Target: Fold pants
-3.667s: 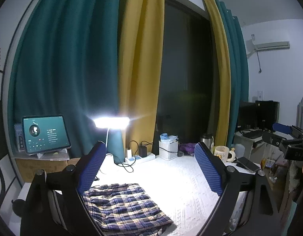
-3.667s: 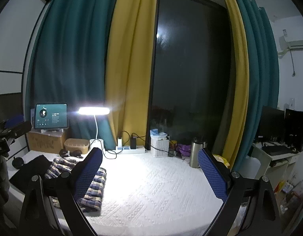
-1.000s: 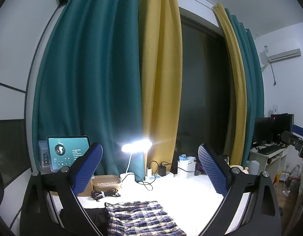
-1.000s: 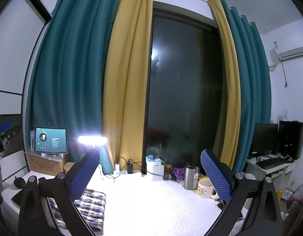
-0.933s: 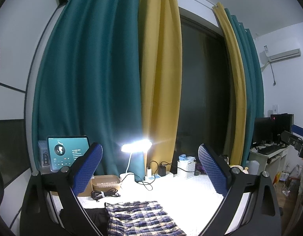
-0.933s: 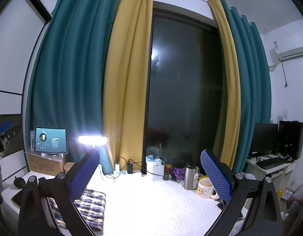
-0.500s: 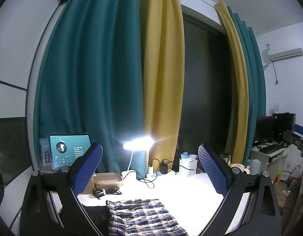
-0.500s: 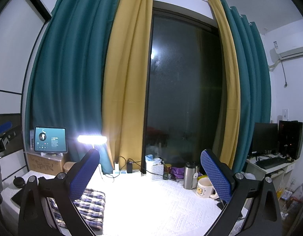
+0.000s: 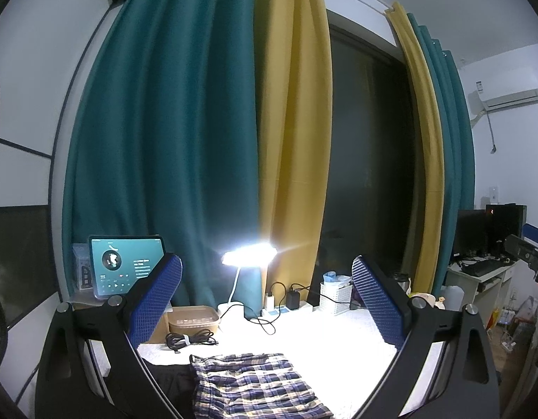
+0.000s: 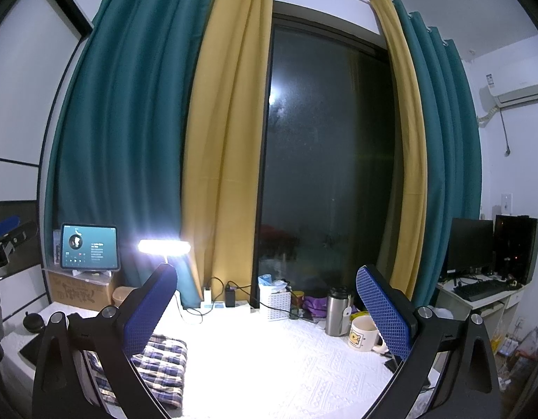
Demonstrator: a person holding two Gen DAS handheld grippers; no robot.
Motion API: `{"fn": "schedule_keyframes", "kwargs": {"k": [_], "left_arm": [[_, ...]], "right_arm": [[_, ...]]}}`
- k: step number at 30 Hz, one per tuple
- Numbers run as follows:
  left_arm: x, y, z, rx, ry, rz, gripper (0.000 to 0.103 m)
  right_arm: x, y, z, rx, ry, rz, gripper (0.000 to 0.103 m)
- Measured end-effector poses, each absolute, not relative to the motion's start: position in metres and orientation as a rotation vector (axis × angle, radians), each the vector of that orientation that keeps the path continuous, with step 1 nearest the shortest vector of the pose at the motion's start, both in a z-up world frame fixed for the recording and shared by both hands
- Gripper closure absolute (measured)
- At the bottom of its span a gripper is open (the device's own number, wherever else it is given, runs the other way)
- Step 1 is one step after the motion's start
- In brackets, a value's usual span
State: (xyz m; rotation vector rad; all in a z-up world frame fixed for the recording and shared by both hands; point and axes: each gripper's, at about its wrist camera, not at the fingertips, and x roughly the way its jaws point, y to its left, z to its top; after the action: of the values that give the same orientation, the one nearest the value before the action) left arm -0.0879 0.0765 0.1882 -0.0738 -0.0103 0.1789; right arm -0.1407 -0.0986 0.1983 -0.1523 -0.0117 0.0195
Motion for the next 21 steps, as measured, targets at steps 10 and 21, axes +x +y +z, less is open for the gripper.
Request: {"fn": "schedule_keyframes", "kwargs": {"k": [10, 21], "left_arm": [[-0.0880, 0.0756, 0.1886, -0.072, -0.007, 0.177, 0.005], [-0.0881, 0.0750, 0.1881, -0.073, -0.007, 0.178, 0.005]], "right_arm": [[-0.1407, -0.1009, 0.1979, -0.152, -0.014, 0.021, 0.000], [-0.1400, -0.1015, 0.1980, -0.152, -0.009, 0.022, 0.000]]}}
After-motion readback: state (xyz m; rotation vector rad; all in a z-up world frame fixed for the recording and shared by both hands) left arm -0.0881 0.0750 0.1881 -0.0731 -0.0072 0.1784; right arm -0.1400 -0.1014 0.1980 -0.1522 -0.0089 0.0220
